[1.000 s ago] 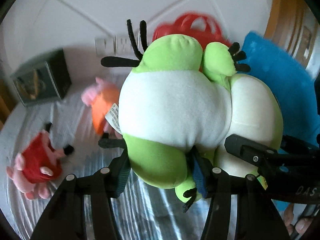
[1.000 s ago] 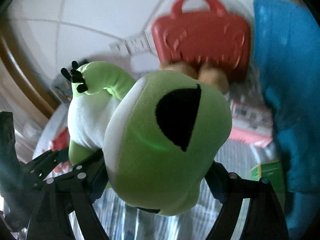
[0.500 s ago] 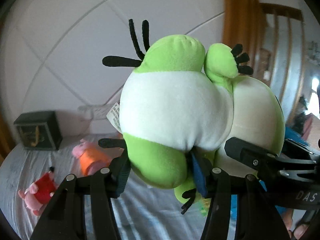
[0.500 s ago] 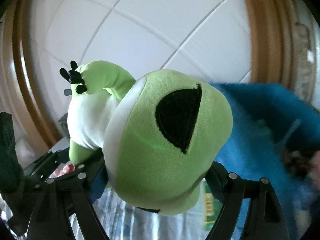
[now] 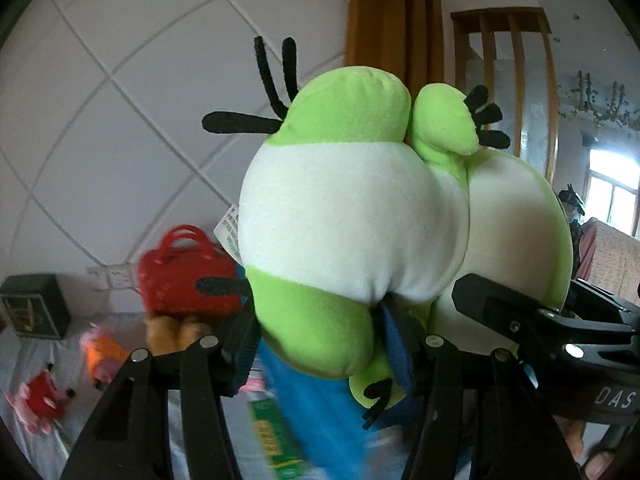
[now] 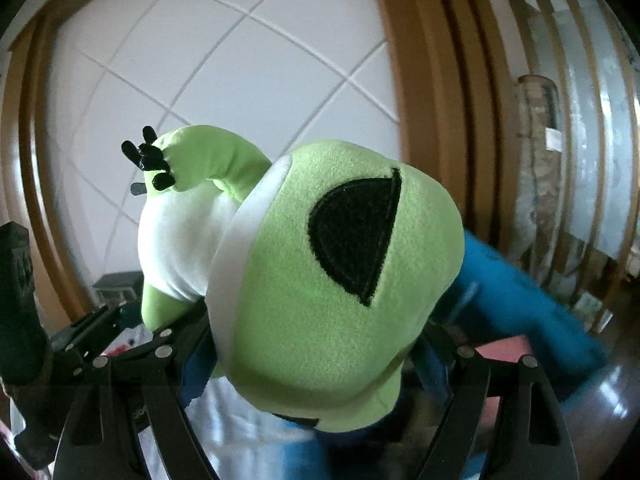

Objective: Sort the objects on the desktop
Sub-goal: 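Carry the frog plush with the right tool over the blue crate, then open the right tool to drop the frog plush into the crate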

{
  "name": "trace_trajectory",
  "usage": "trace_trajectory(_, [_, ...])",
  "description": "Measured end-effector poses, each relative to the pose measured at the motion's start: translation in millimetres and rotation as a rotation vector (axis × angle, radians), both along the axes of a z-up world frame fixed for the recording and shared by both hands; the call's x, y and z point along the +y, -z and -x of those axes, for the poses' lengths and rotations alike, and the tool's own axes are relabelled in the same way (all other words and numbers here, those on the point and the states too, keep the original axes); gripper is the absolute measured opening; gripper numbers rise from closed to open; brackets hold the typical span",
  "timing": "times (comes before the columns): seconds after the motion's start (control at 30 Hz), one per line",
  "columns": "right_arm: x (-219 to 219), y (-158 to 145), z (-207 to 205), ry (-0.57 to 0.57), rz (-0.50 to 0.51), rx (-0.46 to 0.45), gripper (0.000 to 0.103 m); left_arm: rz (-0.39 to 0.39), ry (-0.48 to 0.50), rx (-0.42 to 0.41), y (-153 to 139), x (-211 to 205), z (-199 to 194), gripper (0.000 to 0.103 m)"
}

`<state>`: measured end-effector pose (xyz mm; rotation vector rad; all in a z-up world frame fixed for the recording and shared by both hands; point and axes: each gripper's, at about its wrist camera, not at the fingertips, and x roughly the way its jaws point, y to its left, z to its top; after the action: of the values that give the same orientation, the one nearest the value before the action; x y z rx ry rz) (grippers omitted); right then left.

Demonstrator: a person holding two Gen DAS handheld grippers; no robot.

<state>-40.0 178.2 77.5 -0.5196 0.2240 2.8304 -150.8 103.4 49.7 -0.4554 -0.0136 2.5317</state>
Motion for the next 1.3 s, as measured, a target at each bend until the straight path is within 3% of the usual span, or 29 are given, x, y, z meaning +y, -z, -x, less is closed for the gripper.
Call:
trace_trajectory(0.2, [81.9,10.8,-37.4,0.009,0.022,-0.058,0.084,0.03,0.008,-0.094,19.6,84.7,-1.7,0.055])
trace_trajectory(0.47, [150.2,30.3,-56.1,-0.003,0.092,-0.066,0.084,0.1,-0.01,-0.096,27.0,145.1,-7.1,0.057])
trace_trajectory(0.6, [164.4,34.3,-43.7,-0.006,0.077,-0.075,0.085,0.121,-0.043,-0.143,31.2,152.8,3.5,0.066])
trace_trajectory(0.73, [165.4,46.6,-30.6,-0.003,0.051,-0.114,0.085,0.175,-0.063,-0.206,43.0,163.9,14.1,0.069])
trace_trajectory(0.8, [174.7,56.1,-20.5,0.013,0.063,-0.147,0.091,0.196,-0.072,-0.226,52.2,163.6,21.0,0.07])
trace_trajectory(0.9, [181.5,66.7,-13.5,0.045,0.077,-0.169,0.097,0.222,-0.09,-0.22,55.4,165.5,13.5,0.079])
trace_trajectory(1.0, [190.2,70.2,-10.8,0.044,0.101,-0.167,0.103,0.214,-0.103,-0.218,54.8,157.5,11.4,0.08])
trace_trajectory(1.3, [192.0,68.5,-26.1,0.087,0.124,-0.145,0.103,0.179,-0.14,-0.184,42.6,128.3,-7.2,0.085])
